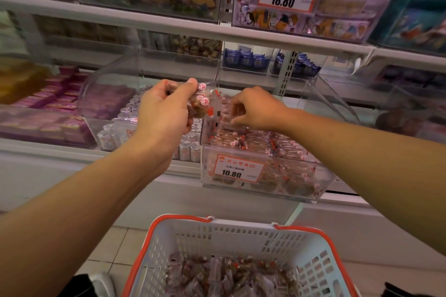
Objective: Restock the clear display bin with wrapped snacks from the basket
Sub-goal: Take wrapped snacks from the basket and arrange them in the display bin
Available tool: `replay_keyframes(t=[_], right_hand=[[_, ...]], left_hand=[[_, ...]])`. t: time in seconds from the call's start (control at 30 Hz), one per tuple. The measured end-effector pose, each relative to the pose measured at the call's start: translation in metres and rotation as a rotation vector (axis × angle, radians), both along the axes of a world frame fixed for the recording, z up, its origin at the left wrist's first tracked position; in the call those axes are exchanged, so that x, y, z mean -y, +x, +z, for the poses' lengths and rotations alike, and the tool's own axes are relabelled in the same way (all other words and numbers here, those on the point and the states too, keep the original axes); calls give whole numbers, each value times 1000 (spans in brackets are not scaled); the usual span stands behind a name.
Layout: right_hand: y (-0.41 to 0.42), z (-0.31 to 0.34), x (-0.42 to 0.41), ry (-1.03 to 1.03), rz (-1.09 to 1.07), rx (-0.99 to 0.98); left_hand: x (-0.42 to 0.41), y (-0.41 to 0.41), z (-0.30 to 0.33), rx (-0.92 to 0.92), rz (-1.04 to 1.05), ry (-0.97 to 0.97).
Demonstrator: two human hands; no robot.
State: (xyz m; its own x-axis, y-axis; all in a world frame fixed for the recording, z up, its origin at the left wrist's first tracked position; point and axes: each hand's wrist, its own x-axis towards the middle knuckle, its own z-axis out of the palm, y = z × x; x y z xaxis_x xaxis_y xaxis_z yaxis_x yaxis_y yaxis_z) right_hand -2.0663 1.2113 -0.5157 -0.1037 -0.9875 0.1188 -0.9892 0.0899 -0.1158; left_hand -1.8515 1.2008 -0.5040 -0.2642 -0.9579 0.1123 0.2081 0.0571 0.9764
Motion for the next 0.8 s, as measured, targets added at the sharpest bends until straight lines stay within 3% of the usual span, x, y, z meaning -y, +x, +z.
replay_keyframes(t=[0.17,0.33,0.47,0.6,0.8], right_hand=[[-4,-13,1,-65,-103,112],[0,-12,-1,-171,-208,20],[14,20,-17,-254,-117,333],[34,52,-54,-238,177,778],[55,59,-75,-221,313,488]], left_hand=[[-3,-3,-4,36,-8,-13],[-9,-5,-2,82,-38,-116],[-3,-10,-1,116,33,-231],[0,-14,0,142,80,-304],[-10,-25,-2,205,73,-434]])
